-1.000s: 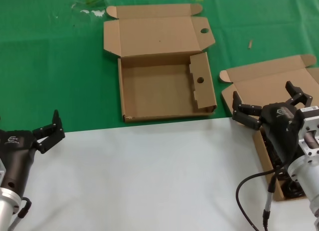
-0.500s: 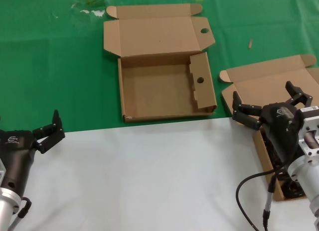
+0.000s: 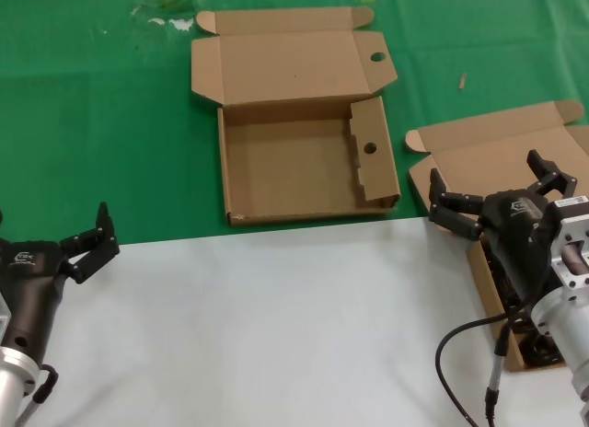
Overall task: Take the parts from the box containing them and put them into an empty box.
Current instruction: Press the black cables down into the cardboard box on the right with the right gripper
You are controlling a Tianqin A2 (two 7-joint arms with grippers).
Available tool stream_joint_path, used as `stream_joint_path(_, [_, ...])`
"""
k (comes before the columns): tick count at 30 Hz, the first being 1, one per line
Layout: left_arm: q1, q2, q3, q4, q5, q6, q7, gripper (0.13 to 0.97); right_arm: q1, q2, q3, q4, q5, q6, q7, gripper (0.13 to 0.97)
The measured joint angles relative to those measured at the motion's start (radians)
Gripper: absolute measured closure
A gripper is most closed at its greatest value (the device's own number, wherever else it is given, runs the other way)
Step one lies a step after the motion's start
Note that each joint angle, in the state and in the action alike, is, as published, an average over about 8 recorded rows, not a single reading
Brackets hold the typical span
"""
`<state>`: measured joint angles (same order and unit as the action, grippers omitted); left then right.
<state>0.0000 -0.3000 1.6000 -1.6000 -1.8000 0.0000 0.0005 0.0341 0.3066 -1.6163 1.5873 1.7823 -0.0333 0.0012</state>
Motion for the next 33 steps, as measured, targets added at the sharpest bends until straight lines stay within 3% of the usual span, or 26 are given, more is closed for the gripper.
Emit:
stream_joint_path(10, [0.000,0.000,0.000,0.000,0.000,0.000,0.000,0.210,-0.001,-0.011,0.012,-0.003,-0.002,-0.008,-0.015,0.129])
stream_joint_path(22, [0.000,0.000,0.000,0.000,0.000,0.000,0.000,0.420,-0.015,-0.108,0.149,-0.016,0.003,-0.105,-0.184,0.129])
stream_joint_path(27, [0.000,0.000,0.000,0.000,0.000,0.000,0.000,0.545,-0.040,-0.040,0.128,0.022,-0.024,-0.129,-0.169,0.129])
stream_joint_path(33, [0.000,0.000,0.000,0.000,0.000,0.000,0.000,0.671,-0.075,0.154,0.068,0.095,-0.152,-0.201,-0.039,0.129])
